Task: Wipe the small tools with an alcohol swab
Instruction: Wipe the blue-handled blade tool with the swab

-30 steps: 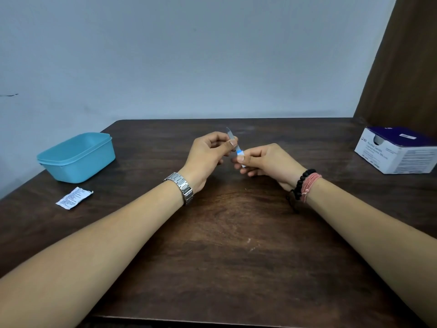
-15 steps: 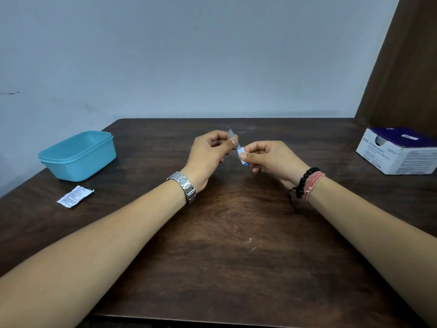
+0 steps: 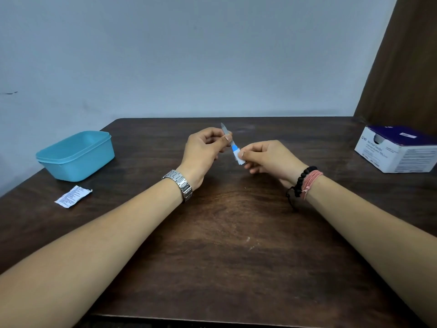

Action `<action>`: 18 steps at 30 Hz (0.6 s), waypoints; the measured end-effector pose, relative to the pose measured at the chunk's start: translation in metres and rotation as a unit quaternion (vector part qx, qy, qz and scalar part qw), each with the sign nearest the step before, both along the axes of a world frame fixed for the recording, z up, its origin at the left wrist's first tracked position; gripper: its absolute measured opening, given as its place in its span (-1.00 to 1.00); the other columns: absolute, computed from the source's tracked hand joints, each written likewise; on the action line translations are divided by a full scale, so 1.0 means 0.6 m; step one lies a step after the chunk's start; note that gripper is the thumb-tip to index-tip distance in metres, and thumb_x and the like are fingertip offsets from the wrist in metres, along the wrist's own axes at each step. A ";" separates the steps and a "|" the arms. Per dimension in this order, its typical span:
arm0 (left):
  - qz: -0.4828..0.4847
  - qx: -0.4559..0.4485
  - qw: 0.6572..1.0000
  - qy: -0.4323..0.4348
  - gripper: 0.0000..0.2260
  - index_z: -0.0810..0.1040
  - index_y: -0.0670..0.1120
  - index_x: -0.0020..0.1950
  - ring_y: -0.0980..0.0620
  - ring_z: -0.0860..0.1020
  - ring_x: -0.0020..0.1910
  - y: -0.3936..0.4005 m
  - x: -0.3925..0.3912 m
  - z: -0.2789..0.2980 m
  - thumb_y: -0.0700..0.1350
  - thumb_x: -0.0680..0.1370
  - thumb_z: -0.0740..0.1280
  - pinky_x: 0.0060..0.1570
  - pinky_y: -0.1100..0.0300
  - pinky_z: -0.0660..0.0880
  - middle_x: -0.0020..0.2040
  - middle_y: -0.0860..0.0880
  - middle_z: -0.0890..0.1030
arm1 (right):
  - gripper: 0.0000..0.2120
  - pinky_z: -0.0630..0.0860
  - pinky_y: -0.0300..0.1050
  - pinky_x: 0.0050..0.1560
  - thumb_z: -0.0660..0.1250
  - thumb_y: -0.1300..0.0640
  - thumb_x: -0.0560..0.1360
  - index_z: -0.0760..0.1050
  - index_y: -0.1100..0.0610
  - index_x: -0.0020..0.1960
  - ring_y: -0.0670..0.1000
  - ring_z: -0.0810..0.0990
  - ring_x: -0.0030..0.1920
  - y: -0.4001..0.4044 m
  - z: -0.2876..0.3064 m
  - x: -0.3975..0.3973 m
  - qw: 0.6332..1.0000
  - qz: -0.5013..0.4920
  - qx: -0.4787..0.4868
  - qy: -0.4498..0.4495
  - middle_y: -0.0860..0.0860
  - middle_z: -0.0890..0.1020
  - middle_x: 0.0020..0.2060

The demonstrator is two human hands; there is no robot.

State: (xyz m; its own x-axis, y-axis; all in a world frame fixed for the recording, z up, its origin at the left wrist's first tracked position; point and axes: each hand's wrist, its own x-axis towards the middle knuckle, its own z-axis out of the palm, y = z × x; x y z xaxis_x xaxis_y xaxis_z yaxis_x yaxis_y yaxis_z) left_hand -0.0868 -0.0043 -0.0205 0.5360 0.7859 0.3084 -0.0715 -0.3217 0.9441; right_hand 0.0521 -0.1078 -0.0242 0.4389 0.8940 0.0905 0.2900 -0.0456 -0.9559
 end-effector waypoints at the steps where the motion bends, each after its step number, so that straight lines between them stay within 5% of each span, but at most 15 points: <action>1: -0.004 0.003 1.000 0.006 -0.95 0.64 -0.04 -0.05 0.20 0.62 -0.23 0.000 0.001 -0.001 -0.09 0.53 0.43 -0.31 0.34 0.46 -0.08 -0.06 0.71 | -0.93 0.54 -0.33 -0.29 0.40 0.17 0.52 0.67 0.10 -0.09 -0.15 0.57 -0.31 -0.001 0.001 0.000 1.000 -0.007 0.004 -0.013 -0.01 0.66 -0.27; 18: -0.002 0.012 1.000 -0.004 -0.95 0.62 -0.05 -0.10 0.19 0.60 -0.28 0.000 0.009 -0.006 -0.09 0.54 0.43 -0.34 0.36 0.44 -0.19 0.04 0.69 | -0.91 0.56 -0.27 -0.25 0.39 0.15 0.52 0.65 0.11 -0.12 -0.14 0.60 -0.28 0.003 -0.004 -0.003 0.998 -0.028 0.025 -0.054 -0.01 0.66 -0.26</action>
State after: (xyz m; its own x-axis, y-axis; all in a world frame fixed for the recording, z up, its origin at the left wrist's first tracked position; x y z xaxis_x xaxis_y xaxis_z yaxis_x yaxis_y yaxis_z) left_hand -0.0816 -0.0044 -0.0243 0.5359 0.7768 0.3308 -0.0802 -0.3432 0.9358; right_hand 0.0503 -0.1062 -0.0264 0.4741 0.8611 0.1838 0.3897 -0.0180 -0.9208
